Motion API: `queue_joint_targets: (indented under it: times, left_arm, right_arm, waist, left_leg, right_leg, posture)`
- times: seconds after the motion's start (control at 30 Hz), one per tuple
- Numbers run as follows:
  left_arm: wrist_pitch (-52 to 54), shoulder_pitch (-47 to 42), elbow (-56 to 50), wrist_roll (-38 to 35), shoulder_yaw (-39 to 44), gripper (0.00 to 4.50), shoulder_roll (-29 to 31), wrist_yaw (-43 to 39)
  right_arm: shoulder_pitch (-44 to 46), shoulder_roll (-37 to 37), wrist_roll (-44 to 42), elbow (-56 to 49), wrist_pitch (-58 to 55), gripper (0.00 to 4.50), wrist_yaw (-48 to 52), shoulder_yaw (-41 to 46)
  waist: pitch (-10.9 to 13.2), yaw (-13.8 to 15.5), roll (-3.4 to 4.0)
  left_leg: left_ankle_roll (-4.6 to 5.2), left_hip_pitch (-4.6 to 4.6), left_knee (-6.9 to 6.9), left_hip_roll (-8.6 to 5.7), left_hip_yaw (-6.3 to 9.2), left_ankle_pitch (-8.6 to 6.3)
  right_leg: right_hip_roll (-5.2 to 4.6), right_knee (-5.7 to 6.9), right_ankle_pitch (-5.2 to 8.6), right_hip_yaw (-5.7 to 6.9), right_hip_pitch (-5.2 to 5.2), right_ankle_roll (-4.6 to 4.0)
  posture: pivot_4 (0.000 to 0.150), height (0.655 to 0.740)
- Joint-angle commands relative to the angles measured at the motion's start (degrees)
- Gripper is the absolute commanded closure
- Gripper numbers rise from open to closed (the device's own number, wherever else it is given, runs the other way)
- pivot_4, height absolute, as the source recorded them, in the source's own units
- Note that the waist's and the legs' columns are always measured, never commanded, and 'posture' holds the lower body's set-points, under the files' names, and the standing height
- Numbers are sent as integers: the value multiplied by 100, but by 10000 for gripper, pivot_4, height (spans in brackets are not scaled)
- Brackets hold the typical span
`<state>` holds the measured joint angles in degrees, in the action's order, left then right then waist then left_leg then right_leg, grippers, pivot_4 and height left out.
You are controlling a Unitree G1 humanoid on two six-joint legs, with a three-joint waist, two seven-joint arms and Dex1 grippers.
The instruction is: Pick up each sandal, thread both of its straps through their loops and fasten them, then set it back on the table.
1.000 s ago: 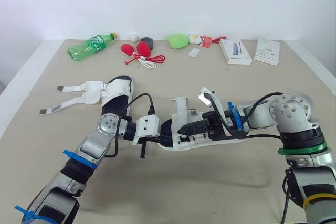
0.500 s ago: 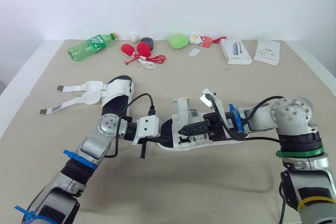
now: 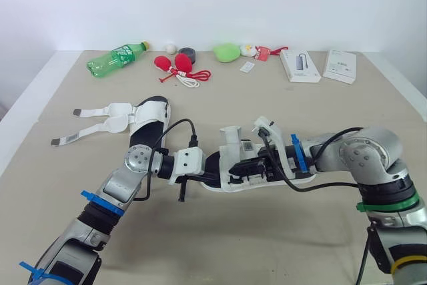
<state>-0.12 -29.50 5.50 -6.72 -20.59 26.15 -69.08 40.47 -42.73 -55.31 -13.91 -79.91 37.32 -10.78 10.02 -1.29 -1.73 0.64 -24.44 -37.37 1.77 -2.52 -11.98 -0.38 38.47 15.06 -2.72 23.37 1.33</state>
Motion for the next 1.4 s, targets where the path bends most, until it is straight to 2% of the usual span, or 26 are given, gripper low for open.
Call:
queue_joint_targets:
  times: [0.03, 0.2, 0.57, 0.87, 0.93, 0.97, 1.13, 1.23, 1.4]
  left_arm:
    - [27, 13, 91, 135, -74, 45000, 52, 4]
    - [23, -1, 117, 137, -72, 45000, 40, 9]
    - [-28, -25, 166, 151, -94, 45000, 19, 1]
    - [-61, -15, 186, 164, -120, 45000, 35, -9]
    - [-69, -17, 193, 166, -123, 45000, 38, -8]
    - [-74, -15, 194, 168, -125, 45000, 41, -9]
    - [-92, -17, 198, 169, -128, 45000, 54, -23]
    - [-108, -26, 208, 172, -134, 45000, 48, -36]
    - [-135, -43, 230, 174, -145, 45000, 23, -46]
  right_arm:
    - [-134, -190, 240, -246, 63, 44625, 224, -185]
    - [-206, -186, 329, -405, 78, 44625, 323, -91]
    - [-119, 127, -83, -497, -601, 44625, 308, 389]
    - [-253, 29, -40, -770, -522, 44625, 379, 389]
    - [-299, -3, -73, -791, -541, 37891, 408, 420]
    - [-316, -64, -66, -834, -459, 35981, 497, 410]
    - [-171, -73, -24, -742, -15, 12869, 724, 664]
    - [225, 126, 35, -273, -31, 12869, 589, 846]
    - [538, 272, 481, 257, 196, 12869, 544, 594]
  waist:
    - [0, 0, 0]
    - [0, 3, 0]
    - [0, 6, 0]
    - [0, 6, 0]
    - [0, 6, 0]
    - [0, 6, 0]
    - [0, 3, 0]
    - [1, 0, 2]
    - [0, -1, 2]
  left_leg:
    - [0, 0, 0, 0, 1, 0]
    - [0, -2, 0, 0, 4, 0]
    - [1, -11, 0, -2, 14, -1]
    - [1, -12, 1, -2, 17, -1]
    - [1, -13, 1, -2, 17, -1]
    - [1, -13, 1, -2, 17, -1]
    - [1, -12, 0, -1, 18, -1]
    - [1, -10, -2, 1, 17, 0]
    - [2, -8, -3, 2, 15, 4]
  right_leg:
    - [0, -1, 0, 1, 0, 0]
    - [-1, -4, 0, 4, -1, 0]
    - [-2, -10, -13, 13, -1, -23]
    - [0, -10, -12, 15, 0, -22]
    - [0, -11, -12, 15, 0, -22]
    - [0, -11, -12, 15, 0, -22]
    - [3, -12, -10, 15, -1, -18]
    - [7, -12, -13, 14, 0, -15]
    - [5, -12, -17, 13, -1, -11]
  posture:
    - [1500, 7400]
    - [1500, 7400]
    - [1500, 7400]
    - [1500, 7400]
    - [1500, 7400]
    - [1500, 7400]
    - [1500, 7400]
    - [1500, 7400]
    - [1500, 7400]
